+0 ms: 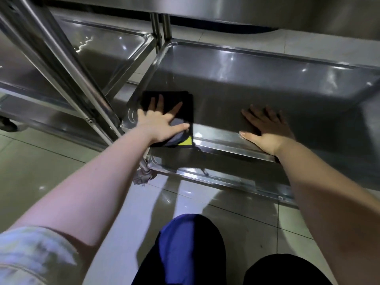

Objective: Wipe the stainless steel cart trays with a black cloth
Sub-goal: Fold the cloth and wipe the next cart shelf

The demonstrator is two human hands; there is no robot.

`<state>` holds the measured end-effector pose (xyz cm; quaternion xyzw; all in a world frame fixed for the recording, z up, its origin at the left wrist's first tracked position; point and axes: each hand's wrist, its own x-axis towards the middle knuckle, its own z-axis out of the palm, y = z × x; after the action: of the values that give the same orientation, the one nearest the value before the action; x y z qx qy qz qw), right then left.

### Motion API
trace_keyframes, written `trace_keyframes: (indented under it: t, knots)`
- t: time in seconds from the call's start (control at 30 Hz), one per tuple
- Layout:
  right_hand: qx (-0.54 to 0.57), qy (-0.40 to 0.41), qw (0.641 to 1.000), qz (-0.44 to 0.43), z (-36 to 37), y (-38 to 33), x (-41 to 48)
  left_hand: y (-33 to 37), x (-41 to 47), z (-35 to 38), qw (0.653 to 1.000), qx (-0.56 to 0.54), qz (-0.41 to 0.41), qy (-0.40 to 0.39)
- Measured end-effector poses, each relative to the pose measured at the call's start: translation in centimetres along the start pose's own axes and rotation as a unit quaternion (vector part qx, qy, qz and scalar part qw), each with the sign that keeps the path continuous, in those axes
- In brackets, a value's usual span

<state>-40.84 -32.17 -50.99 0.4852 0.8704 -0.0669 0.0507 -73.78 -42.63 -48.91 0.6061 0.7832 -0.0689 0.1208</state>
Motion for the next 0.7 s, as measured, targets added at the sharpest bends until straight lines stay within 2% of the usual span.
trace_keyframes:
  t: [0.07, 0.1, 0.13, 0.17, 0.23, 0.27, 0.3, 0.33, 0.4, 0.47, 0.5, 0.57, 0.63, 0.7]
  knots:
    - [0.032, 0.02, 0.999, 0.003, 0.1, 0.0, 0.3, 5.6, 0.0, 0.6, 0.999, 0.007, 0.053, 0.009]
    - [0.089, 0.046, 0.995, 0.012, 0.1, 0.2, 0.4, 8.8, 0.0, 0.8, 0.996, 0.0, 0.085, 0.01]
    - [0.191, 0.086, 0.977, 0.033, 0.0, 0.5, 0.3, 11.9, -0.1, 1.0, 0.993, -0.009, 0.118, 0.006]
    - [0.318, 0.134, 0.936, 0.065, -0.1, 0.7, -0.1, 14.7, -0.4, 1.2, 0.989, -0.014, 0.149, -0.001]
    - [0.51, 0.226, 0.819, 0.134, -0.8, 1.1, -0.9, 19.1, -1.0, 1.6, 0.98, -0.008, 0.197, -0.004]
    - [0.544, 0.248, 0.785, 0.166, -1.2, 1.4, -1.1, 20.6, -1.3, 1.8, 0.977, -0.003, 0.215, 0.003]
    - [0.549, 0.251, 0.776, 0.185, -1.7, 1.6, -1.0, 21.5, -1.5, 1.9, 0.974, 0.0, 0.227, 0.012]
    - [0.534, 0.243, 0.787, 0.192, -2.1, 1.8, -0.7, 22.1, -1.7, 1.9, 0.972, -0.006, 0.235, 0.022]
    - [0.45, 0.196, 0.852, 0.18, -2.8, 2.2, 0.1, 22.2, -2.1, 1.7, 0.966, -0.073, 0.246, 0.04]
    - [0.323, 0.153, 0.92, 0.16, -3.5, 1.9, 1.1, 21.1, -2.5, 1.1, 0.943, -0.222, 0.236, 0.07]
    - [0.273, 0.139, 0.942, 0.133, -3.9, 1.4, 1.4, 20.2, -2.7, 0.8, 0.929, -0.283, 0.219, 0.094]
    - [0.215, 0.09, 0.972, 0.024, -4.5, 0.0, 2.0, 18.2, -3.3, 0.6, 0.923, -0.312, 0.172, 0.144]
    - [0.138, 0.003, 0.987, -0.079, -4.5, -1.6, 1.9, 16.5, -3.9, 0.8, 0.934, -0.291, 0.114, 0.171]
    - [0.073, -0.041, 0.993, -0.083, -4.4, -2.7, 1.5, 15.7, -4.4, 1.0, 0.942, -0.277, 0.072, 0.178]
